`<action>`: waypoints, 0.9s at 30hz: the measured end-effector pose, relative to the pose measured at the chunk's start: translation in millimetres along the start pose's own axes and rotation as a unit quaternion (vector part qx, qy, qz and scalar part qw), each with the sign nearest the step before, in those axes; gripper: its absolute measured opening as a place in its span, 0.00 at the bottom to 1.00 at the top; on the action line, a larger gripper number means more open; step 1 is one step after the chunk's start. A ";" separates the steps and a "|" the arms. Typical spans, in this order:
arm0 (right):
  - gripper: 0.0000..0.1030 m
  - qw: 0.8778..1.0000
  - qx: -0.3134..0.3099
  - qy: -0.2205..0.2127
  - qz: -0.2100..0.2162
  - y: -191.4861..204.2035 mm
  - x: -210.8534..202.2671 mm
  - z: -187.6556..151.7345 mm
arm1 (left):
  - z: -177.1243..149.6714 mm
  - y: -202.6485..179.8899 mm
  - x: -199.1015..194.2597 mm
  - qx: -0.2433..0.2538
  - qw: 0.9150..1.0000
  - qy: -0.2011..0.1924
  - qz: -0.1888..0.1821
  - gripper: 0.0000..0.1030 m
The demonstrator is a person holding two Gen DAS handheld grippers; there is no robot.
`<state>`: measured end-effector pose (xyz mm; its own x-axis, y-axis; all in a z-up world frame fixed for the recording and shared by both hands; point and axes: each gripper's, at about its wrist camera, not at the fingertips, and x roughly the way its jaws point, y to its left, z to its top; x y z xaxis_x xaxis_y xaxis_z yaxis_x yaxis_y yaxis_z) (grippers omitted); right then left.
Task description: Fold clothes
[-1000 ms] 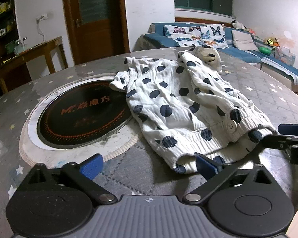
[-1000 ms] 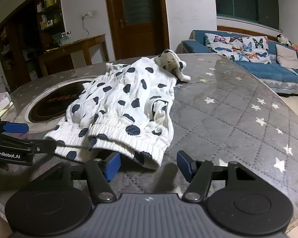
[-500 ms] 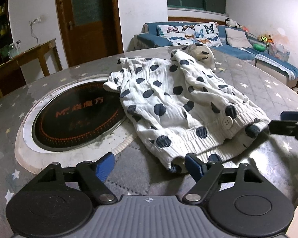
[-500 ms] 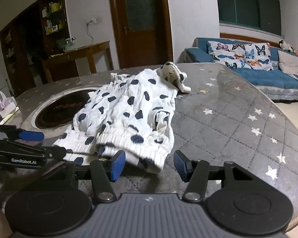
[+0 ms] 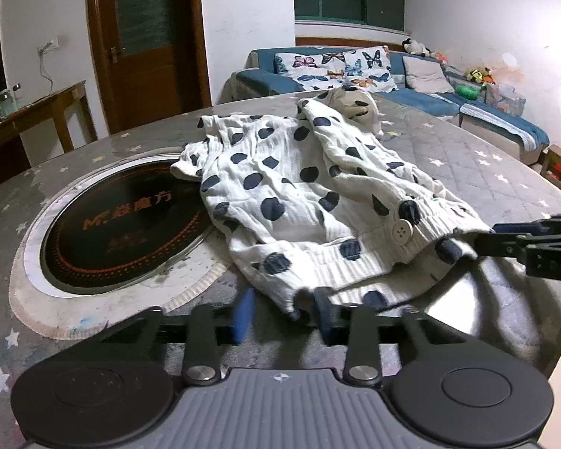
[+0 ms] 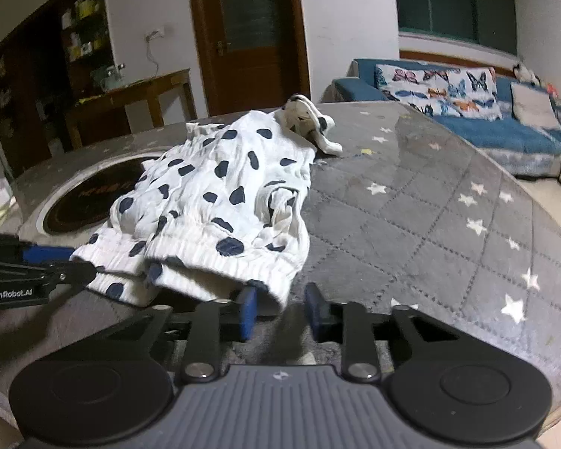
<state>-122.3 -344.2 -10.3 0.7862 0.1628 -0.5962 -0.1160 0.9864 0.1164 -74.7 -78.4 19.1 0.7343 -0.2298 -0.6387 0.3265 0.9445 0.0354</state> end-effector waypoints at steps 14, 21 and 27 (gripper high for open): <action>0.04 0.997 -0.074 -0.003 -0.023 15.6 -37.0 -8.2 | -2.7 7.4 -31.8 0.020 1.000 -0.006 -0.001 0.07; 0.06 0.995 -0.088 0.042 0.016 8.8 -50.7 -12.2 | -11.0 15.1 -40.4 0.025 0.999 0.021 -0.019 0.08; 0.11 0.997 -0.057 0.024 0.045 -15.5 -60.9 10.7 | 4.9 30.5 -52.6 0.001 0.999 0.010 -0.035 0.28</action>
<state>-161.9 -369.7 32.7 0.7403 0.2497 -0.6242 -0.2552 0.9633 0.0827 -100.4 -38.7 57.6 0.6980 -0.2909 -0.6544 0.3780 0.9258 -0.0084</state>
